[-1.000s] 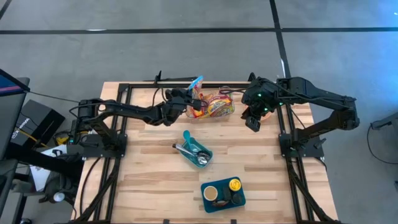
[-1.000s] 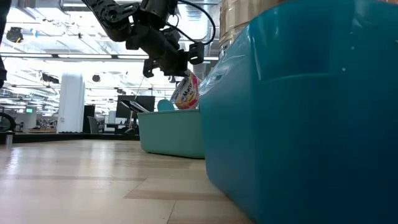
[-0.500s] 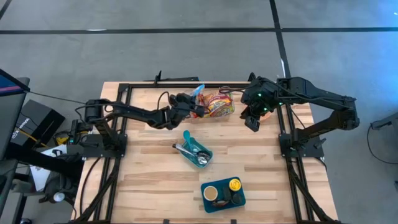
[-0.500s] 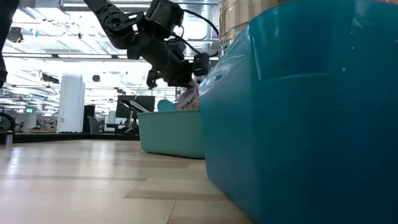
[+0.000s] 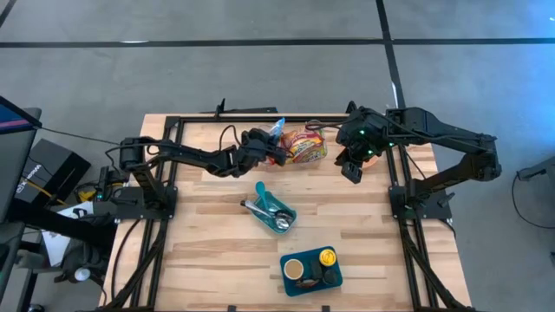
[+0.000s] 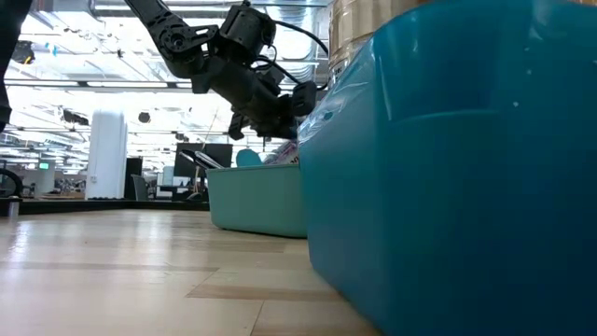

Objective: Pick & Place Food Item
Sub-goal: Put the blue noodle pack into the transparent bin

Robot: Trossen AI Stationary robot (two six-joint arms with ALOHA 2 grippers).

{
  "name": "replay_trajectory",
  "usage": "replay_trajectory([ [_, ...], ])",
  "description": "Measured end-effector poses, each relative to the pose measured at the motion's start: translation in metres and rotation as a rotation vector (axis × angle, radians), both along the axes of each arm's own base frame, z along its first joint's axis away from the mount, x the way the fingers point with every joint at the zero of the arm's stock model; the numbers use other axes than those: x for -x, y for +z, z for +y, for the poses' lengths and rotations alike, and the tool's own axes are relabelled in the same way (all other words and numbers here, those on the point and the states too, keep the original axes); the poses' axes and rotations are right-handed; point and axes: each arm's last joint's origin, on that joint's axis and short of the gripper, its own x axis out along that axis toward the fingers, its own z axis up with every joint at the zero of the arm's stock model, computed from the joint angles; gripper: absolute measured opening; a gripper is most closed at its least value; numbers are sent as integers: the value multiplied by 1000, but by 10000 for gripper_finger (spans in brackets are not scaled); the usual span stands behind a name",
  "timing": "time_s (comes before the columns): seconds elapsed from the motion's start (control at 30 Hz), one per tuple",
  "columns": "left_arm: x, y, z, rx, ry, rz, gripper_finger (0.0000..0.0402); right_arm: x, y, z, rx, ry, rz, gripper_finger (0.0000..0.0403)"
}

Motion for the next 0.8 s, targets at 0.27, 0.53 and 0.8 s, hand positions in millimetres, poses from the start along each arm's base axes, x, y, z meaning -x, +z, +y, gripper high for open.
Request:
replay_trajectory([
  [0.27,-1,-1,0,29,-88,-1,125,0,0,0,0,0,0,71],
  [0.53,-2,0,2,69,-131,-29,243,0,0,0,0,0,0,71],
  [0.8,-6,10,2,107,-298,-139,266,0,0,0,0,0,0,71],
])
